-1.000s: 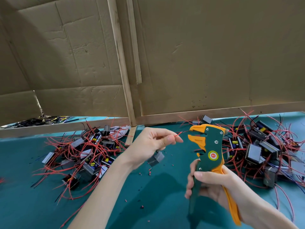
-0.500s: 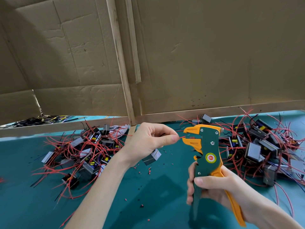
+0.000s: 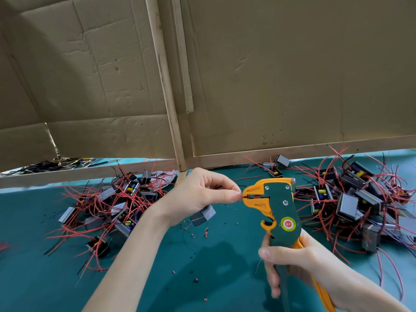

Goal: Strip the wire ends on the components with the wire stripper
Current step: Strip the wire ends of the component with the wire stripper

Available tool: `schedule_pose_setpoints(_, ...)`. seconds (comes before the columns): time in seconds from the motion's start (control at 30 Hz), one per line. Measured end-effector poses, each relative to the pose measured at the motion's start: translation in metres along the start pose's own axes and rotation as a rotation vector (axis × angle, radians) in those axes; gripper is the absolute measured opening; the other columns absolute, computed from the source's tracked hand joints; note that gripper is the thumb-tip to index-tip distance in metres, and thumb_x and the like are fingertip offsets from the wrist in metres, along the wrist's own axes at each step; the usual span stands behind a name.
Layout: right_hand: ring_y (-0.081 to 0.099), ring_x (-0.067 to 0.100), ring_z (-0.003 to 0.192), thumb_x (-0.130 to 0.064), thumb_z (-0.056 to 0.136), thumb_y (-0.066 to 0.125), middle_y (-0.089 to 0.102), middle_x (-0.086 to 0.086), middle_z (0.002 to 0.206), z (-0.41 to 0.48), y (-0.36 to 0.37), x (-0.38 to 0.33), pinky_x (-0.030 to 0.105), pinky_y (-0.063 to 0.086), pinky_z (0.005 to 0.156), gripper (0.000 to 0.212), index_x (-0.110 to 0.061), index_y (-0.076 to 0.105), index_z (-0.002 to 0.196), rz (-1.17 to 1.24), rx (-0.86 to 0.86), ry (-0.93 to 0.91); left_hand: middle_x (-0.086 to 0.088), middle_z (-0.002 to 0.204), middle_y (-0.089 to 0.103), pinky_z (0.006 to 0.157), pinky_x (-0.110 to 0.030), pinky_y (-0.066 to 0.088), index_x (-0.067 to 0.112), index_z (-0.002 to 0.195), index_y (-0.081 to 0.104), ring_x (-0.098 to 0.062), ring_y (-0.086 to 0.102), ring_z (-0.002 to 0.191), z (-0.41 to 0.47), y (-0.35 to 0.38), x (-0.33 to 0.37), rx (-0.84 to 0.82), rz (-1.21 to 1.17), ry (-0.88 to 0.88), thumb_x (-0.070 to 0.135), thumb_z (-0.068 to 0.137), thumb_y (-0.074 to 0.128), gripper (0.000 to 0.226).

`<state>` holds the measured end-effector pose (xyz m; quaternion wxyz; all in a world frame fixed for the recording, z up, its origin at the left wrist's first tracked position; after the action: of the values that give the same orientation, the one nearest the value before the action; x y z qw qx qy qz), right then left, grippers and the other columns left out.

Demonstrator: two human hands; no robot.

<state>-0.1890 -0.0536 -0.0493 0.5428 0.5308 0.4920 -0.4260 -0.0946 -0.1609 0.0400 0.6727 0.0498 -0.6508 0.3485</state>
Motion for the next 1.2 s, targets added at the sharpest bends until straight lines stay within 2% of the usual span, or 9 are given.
schedule_pose_setpoints(0.13,0.044,0.024,0.033,-0.036,0.060,0.078,0.047,0.017,0.042,0.001,-0.005,0.005,0.028,0.035,0.043,0.038,-0.009,0.051,0.055,-0.033,0.171,-0.056,0.008,0.073,0.065,0.065,-0.016,0.042,0.021,0.081,0.075,-0.006,0.052,0.069,0.001,0.000,-0.006,0.005,0.024,-0.038,0.018,0.086,0.070,0.008)
schedule_pose_setpoints(0.2,0.045,0.025,0.034,-0.036,0.057,0.078,0.046,0.018,0.044,0.002,-0.008,0.009,0.028,0.039,0.042,0.039,-0.009,0.051,0.054,-0.009,0.215,-0.051,0.008,0.069,0.060,0.060,-0.017,0.036,0.020,0.081,0.073,-0.007,0.044,0.064,0.002,0.002,-0.011,0.023,0.053,-0.071,0.015,0.089,0.067,0.011)
schedule_pose_setpoints(0.33,0.062,0.041,0.063,-0.015,0.057,0.082,0.057,0.028,0.071,0.010,0.002,0.010,0.049,0.054,0.066,0.028,-0.002,0.064,0.073,0.237,0.018,0.028,0.011,0.066,0.061,0.062,-0.014,0.041,0.017,0.080,0.069,-0.002,0.049,0.061,0.004,-0.002,-0.013,0.064,0.031,-0.070,0.010,0.089,0.065,0.012)
schedule_pose_setpoints(0.47,0.062,0.043,0.071,-0.012,0.053,0.088,0.059,0.027,0.078,0.014,-0.009,0.014,0.052,0.054,0.073,0.037,-0.001,0.067,0.082,0.327,0.017,0.026,0.011,0.075,0.069,0.071,-0.010,0.044,0.016,0.081,0.070,0.002,0.058,0.072,0.007,-0.011,-0.012,0.180,0.064,-0.034,0.010,0.089,0.066,0.010)
schedule_pose_setpoints(0.7,0.064,0.042,0.069,-0.002,0.054,0.076,0.061,0.026,0.078,0.016,-0.033,0.028,0.049,0.057,0.067,0.022,-0.001,0.069,0.075,0.459,0.226,0.127,-0.002,0.071,0.062,0.063,-0.032,0.042,0.019,0.083,0.070,-0.009,0.044,0.060,0.021,-0.021,0.015,0.476,0.214,0.123,0.016,0.090,0.065,0.009)
schedule_pose_setpoints(0.83,0.066,0.041,0.067,0.010,0.054,0.069,0.062,0.026,0.077,0.014,-0.034,0.034,0.049,0.058,0.064,0.022,0.001,0.066,0.074,0.537,0.246,0.215,-0.002,0.074,0.063,0.072,-0.038,0.053,0.016,0.084,0.064,-0.019,0.058,0.068,0.048,0.005,0.052,0.564,0.219,0.288,0.014,0.093,0.061,0.010)
schedule_pose_setpoints(1.0,0.066,0.039,0.063,0.001,0.052,0.069,0.062,0.025,0.074,0.015,-0.037,0.033,0.049,0.059,0.061,0.031,0.003,0.061,0.082,0.582,0.267,0.219,-0.009,0.097,0.064,0.081,-0.013,0.045,0.005,0.094,0.067,-0.010,0.059,0.086,0.092,0.083,0.087,0.353,0.203,0.473,0.005,0.090,0.063,0.006)
schedule_pose_setpoints(1.13,0.069,0.035,0.062,0.006,0.044,0.063,0.065,0.023,0.075,0.013,-0.039,0.030,0.042,0.059,0.055,0.034,0.006,0.067,0.078,0.540,0.253,0.207,-0.016,0.143,0.040,0.108,-0.039,0.039,0.004,0.109,0.069,-0.022,0.037,0.137,0.114,0.152,0.061,-0.040,0.203,0.304,0.003,0.089,0.063,0.021)
schedule_pose_setpoints(1.2,0.069,0.036,0.062,0.007,0.050,0.059,0.066,0.023,0.075,0.013,-0.040,0.028,0.042,0.059,0.054,0.029,0.005,0.071,0.076,0.558,0.251,0.190,-0.013,0.153,0.029,0.113,-0.041,0.032,0.009,0.114,0.069,-0.023,0.029,0.142,0.113,0.160,0.046,-0.093,0.243,0.244,0.005,0.089,0.064,0.026)
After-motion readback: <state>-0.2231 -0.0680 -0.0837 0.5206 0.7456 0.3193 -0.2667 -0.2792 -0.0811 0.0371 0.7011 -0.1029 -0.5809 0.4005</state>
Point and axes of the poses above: each hand's wrist, its own z-axis towards the middle knuckle, its own y-axis out of the palm, x = y × z, the point moved 8 cm from there along z, towards the middle knuckle
